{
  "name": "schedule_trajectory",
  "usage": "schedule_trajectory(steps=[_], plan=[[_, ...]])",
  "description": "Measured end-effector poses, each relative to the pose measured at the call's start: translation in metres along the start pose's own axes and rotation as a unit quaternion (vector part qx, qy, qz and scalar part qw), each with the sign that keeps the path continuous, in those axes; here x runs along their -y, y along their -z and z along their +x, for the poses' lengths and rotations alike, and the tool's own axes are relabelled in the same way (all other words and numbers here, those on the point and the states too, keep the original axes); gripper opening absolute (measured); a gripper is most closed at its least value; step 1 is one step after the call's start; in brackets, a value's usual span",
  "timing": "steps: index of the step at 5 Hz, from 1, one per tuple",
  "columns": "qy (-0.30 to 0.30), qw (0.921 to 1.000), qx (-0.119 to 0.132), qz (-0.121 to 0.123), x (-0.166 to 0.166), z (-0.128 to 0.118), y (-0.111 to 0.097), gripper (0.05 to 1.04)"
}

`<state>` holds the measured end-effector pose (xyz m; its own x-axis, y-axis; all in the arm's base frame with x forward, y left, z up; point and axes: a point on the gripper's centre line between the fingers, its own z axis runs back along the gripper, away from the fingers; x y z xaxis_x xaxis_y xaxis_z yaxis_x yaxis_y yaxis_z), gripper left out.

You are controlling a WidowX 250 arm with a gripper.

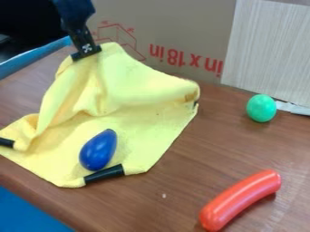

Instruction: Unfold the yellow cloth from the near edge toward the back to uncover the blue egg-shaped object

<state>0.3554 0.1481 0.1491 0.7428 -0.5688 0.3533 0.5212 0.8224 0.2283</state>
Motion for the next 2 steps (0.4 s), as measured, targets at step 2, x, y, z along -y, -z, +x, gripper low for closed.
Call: schedule_trajectory(steps=[2], plan=[[-0.003,0.9996,-0.027,-0.006,-0.033,0.003,0.023,0.050]])
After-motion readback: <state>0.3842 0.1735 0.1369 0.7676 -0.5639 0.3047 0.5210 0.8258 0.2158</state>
